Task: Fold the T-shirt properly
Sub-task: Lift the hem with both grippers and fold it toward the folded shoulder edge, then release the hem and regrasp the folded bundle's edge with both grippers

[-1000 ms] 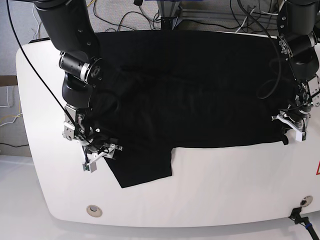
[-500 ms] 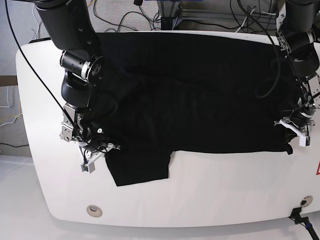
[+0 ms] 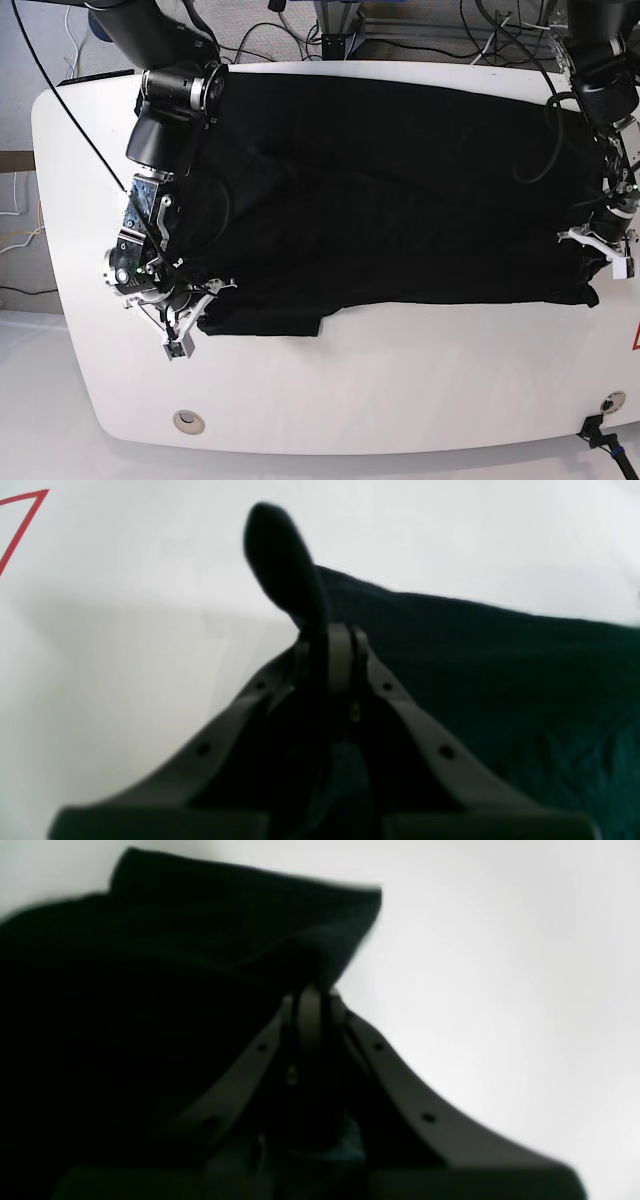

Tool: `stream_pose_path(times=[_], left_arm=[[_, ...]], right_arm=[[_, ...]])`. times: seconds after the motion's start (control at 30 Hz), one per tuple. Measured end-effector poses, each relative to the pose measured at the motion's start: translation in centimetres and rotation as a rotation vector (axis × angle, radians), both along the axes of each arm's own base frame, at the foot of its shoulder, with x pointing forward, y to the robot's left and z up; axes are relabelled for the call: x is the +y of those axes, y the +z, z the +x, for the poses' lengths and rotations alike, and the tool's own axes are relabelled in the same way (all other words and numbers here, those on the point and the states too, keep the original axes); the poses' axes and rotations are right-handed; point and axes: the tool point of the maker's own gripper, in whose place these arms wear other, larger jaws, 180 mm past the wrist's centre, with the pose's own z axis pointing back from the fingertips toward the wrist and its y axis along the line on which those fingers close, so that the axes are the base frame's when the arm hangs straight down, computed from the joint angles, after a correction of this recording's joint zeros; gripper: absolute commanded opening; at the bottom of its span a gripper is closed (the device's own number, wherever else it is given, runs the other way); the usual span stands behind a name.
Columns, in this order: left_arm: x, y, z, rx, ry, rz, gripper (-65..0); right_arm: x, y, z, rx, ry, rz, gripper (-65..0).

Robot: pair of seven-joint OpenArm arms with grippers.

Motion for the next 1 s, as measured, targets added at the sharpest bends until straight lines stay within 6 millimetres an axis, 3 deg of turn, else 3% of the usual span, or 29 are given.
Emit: stream_pose_path(times=[0.27,0.43,0.6,0.77,0.87,1.0], left_arm=[[-0.7,-0.5,-3.1,0.01,-0.034,0.035,-65.0],[-0.9,-1.0,-4.1,0.028,-0.044,0.046,-65.0],[-0.6,-1.2,-4.4,0.035,-0.043,0.051,-65.0],[0.2,-2.6,-6.5,0.1,-0.052,0.077,-65.0],[0.9,-2.6,-7.1,0.108,-0.043,0.089,-46.8],[1.3,-4.2,-9.0,0.181,-0.049,0.102,-45.8]], right_arm=[[0.1,2.7,-5.9,-0.028,0.04,-0.176,-65.0],[0.6,1.7,-10.0,0.0,0.065,-0.213,-65.0],[0.6,0.8,-12.5,0.026,0.072,-0.226,-65.0],[0.6,-1.0,-14.6,0.086,0.078,-0.224,-65.0],[0.6,-1.7,-15.5,0.11,0.081,-0.222,-65.0],[0.3,-3.5,-18.1,0.179,0.086,-0.228,-65.0]])
